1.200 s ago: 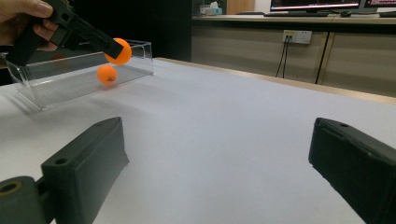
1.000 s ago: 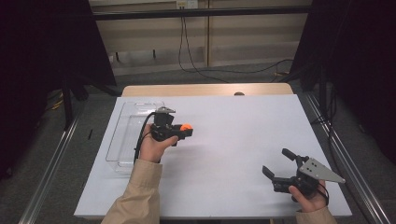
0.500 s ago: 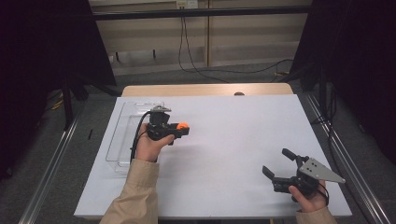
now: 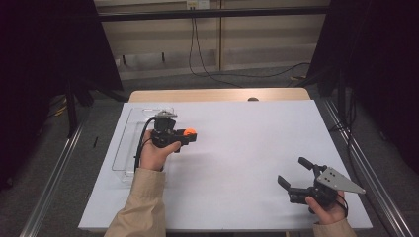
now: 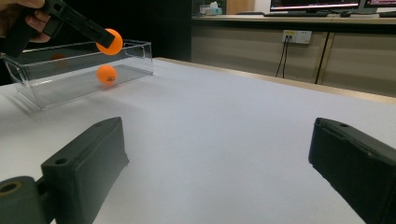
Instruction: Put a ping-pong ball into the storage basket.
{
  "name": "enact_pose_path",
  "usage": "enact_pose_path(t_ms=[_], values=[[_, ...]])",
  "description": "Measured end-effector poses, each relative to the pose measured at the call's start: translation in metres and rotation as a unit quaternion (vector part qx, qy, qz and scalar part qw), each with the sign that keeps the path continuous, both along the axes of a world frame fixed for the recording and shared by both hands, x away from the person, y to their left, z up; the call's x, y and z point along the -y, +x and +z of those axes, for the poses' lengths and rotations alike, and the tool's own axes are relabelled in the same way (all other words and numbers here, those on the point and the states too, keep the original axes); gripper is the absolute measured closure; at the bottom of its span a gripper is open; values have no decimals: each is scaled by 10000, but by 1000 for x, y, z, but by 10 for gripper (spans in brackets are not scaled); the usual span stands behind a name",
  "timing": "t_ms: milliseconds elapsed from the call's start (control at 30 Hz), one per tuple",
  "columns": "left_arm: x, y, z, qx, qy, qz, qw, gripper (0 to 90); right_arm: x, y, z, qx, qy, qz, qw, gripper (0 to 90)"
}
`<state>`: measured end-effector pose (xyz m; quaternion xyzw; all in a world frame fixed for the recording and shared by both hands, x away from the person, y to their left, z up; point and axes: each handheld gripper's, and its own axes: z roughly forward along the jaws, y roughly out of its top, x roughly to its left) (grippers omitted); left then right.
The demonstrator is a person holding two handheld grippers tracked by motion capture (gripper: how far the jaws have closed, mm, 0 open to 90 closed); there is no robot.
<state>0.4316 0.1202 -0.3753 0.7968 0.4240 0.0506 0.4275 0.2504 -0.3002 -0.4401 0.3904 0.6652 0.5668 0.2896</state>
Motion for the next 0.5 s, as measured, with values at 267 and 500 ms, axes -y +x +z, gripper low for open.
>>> enact_pose_path(t_ms=[267,500], values=[[-5,1,2,23,18,72,10000,511,0,0,0,0,-21,9,10000,37],[-9,1,4,73,57,127,9999,511,0,0,0,1,-21,7,10000,37]])
